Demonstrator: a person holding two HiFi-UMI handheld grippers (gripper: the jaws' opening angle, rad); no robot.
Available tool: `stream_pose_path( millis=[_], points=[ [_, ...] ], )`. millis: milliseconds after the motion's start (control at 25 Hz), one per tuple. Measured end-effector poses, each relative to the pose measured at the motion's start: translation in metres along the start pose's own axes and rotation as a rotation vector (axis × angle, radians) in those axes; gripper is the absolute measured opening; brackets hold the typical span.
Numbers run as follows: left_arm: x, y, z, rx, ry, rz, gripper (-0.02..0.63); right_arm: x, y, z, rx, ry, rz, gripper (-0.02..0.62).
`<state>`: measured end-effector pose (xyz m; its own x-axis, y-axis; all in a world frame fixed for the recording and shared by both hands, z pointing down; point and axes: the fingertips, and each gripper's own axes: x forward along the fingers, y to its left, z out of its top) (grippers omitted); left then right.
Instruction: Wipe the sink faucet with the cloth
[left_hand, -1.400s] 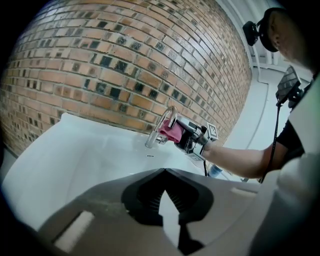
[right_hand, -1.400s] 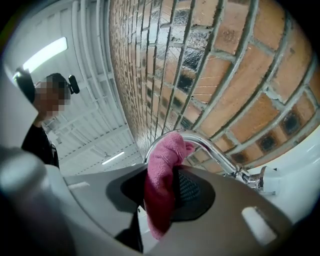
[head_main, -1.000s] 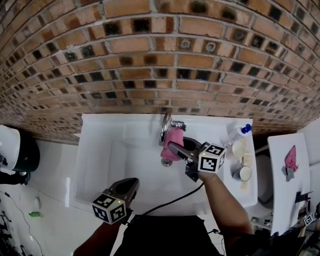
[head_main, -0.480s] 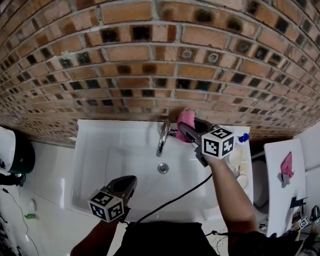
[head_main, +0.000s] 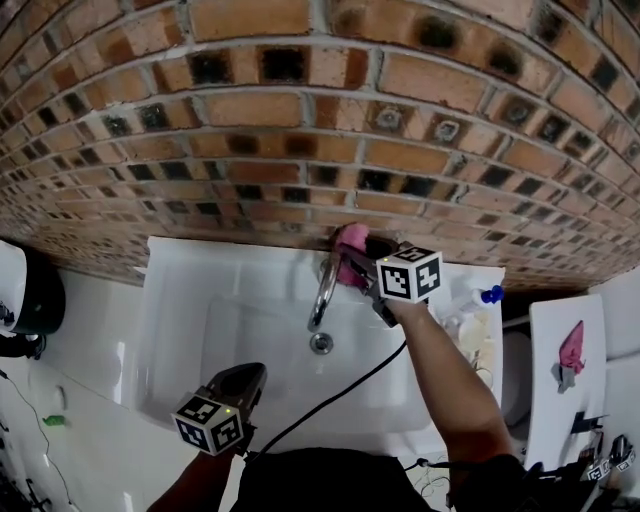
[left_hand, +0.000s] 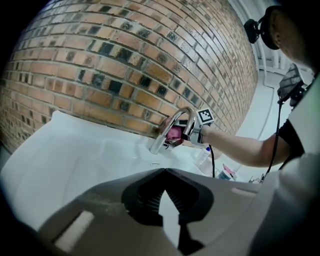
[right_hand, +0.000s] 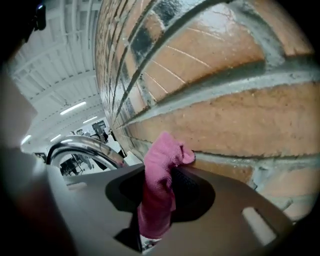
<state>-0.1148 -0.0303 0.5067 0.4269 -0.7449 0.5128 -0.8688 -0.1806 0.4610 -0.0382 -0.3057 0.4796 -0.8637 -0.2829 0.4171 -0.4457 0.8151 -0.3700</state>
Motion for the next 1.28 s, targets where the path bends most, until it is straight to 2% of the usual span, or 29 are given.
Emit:
stream_pose_path(
  millis=[120, 280, 440, 640, 840, 1080, 1280],
  points=[
    [0.004, 0.004, 0.003, -0.005, 0.005, 0.002, 0.006, 0.007, 0.001, 0.001, 0.108, -0.040, 0.050, 0.123],
    [0.009, 0.004, 0.003, -0.004, 0.014, -0.010, 0.006, 0.008, 0.002, 0.007, 0.191, -0.089, 0.084, 0.121],
    [0.010, 0.003, 0.003, -0.005, 0.014, -0.022, 0.006, 0.005, 0.009, 0.011, 0.249, -0.086, 0.118, 0.117],
    [0.004, 0.001, 0.003, 0.003, 0.006, -0.037, 0.006, -0.003, 0.016, 0.019, 0.272, -0.109, 0.101, 0.107],
    [-0.003, 0.000, -0.001, 0.017, 0.002, -0.056, 0.006, -0.015, 0.037, 0.048, 0.220, -0.185, 0.117, 0.106],
    [-0.018, 0.002, -0.002, 0.021, -0.020, -0.062, 0.006, -0.009, 0.059, 0.062, 0.091, -0.117, 0.110, 0.107],
    [-0.031, 0.005, -0.004, 0.021, -0.040, -0.061, 0.006, -0.009, 0.072, 0.065, -0.008, -0.085, 0.071, 0.107]
  ],
)
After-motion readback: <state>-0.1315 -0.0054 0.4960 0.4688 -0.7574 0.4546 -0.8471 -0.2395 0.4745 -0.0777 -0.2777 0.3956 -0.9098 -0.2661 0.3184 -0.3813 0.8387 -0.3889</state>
